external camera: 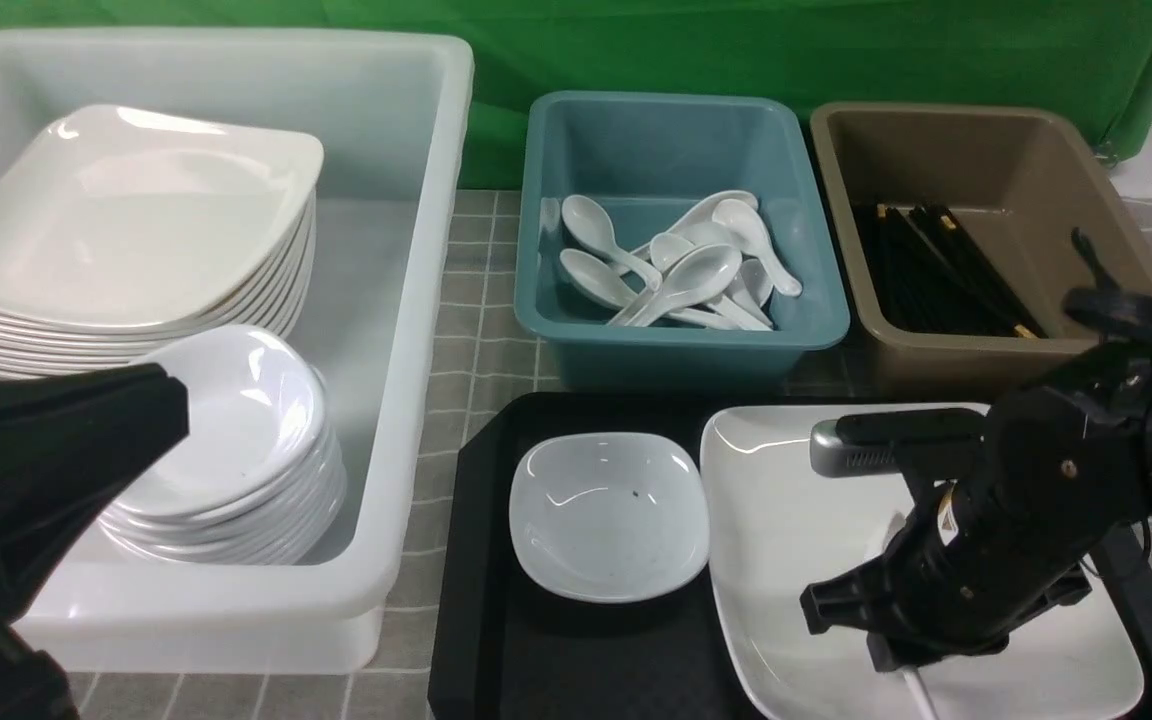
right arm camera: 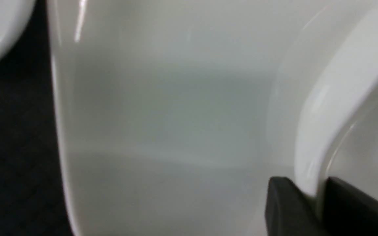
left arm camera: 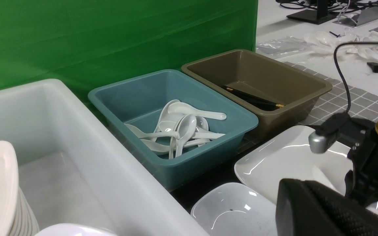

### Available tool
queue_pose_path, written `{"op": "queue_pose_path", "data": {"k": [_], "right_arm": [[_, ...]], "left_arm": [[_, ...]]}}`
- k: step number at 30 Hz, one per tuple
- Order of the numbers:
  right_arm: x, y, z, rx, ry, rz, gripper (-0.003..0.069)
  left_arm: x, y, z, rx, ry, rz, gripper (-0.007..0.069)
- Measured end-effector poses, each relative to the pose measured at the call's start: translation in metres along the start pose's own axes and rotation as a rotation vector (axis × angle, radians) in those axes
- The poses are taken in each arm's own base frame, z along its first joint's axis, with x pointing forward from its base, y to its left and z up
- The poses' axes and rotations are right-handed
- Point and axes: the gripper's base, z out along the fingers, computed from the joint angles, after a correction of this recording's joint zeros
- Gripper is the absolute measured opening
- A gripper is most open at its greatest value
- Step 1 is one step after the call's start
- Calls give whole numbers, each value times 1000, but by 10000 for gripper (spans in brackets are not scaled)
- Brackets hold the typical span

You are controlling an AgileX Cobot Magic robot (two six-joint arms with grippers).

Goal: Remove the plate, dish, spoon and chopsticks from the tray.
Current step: Use the right arm to grab a soup spoon from the plate, then use the right arm to put the soup spoon into the small storage box in the middle, then use the right arm to grab a plate from the dinner plate

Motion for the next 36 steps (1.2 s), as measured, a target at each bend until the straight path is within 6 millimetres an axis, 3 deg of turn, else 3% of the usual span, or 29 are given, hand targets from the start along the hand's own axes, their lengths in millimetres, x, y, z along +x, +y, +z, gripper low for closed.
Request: {"op": "queue_pose_path", "data": {"k": [3,5,7,10,11,15,17,18,21,24,27,30,31,32,33,34,36], "right_arm": [[-13,5,-34,-37,-86,-27,144],[-36,14,-73,-102,-282,-90,100],[-52,20,-91,-136,-407,-125,92],[-91,32,-111,-186,-616,-150,92],[-93,33,-112,-188,-626,-153,92],[-160,38,-96,-199,-773,-124,123],[-185,34,-79,-187,-788,-103,211],[-196,32,-69,-179,-779,-94,289],[-208,27,-57,-159,-736,-81,461],[-207,24,-64,-146,-695,-79,519],[-196,22,-85,-127,-647,-98,476],[-168,21,-114,-84,-506,-180,322],[-150,23,-126,-69,-417,-218,251],[-150,23,-126,-69,-418,-218,240],[-135,26,-132,-55,-353,-246,195],[-113,33,-136,-42,-263,-287,160],[-73,49,-129,9,-135,-357,165]], "left_arm": [[0,0,0,-1,1,2,10],[0,0,0,-1,1,4,10],[0,0,0,-2,1,5,10],[0,0,0,-5,4,13,10],[0,0,0,-5,4,13,10],[1,1,0,-10,8,29,10],[1,2,0,-20,16,56,10],[2,2,0,-25,19,69,10],[2,3,0,-32,24,87,10],[2,3,0,-34,26,92,10],[2,3,0,-33,28,93,10],[4,3,1,-25,50,84,10],[6,3,2,-22,69,75,10],[6,3,3,-22,71,72,10],[8,3,4,-20,90,64,10],[10,4,6,-16,114,60,10],[11,4,8,-12,130,50,10]]}}
